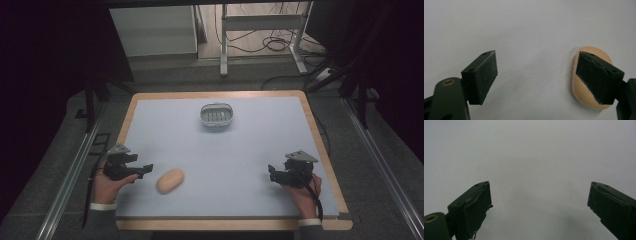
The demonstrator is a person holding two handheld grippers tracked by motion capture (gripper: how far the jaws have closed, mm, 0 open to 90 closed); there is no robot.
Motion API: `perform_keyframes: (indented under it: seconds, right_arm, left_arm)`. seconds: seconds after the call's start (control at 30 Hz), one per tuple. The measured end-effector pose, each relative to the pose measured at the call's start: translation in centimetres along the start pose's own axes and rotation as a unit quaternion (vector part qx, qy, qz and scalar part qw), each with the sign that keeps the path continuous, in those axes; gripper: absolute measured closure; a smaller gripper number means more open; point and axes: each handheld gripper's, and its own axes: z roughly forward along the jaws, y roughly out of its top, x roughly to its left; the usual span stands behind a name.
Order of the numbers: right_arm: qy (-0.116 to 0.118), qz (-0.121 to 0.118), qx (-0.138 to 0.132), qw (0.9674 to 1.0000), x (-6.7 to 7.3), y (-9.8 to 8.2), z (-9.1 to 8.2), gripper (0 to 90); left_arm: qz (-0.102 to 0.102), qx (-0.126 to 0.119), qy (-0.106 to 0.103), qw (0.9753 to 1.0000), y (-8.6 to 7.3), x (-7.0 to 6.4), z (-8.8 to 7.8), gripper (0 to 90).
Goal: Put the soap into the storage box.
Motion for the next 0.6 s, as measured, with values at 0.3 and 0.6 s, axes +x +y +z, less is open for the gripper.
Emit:
perform_keyframes:
  seconds: [0.3,0.6]
  right_arm:
    - [0.020,0.008,-0.032,0.9993,-1.4,-0.1,-1.6,8.1]
    - [0.037,0.014,-0.041,0.9983,-2.1,0.0,-2.2,8.2]
  left_arm:
    - [0.008,0.009,-0.001,0.9999,0.0,-0.2,0.4,18.5]
    - [0.008,0.008,0.012,0.9999,-0.1,-1.1,0.2,18.9]
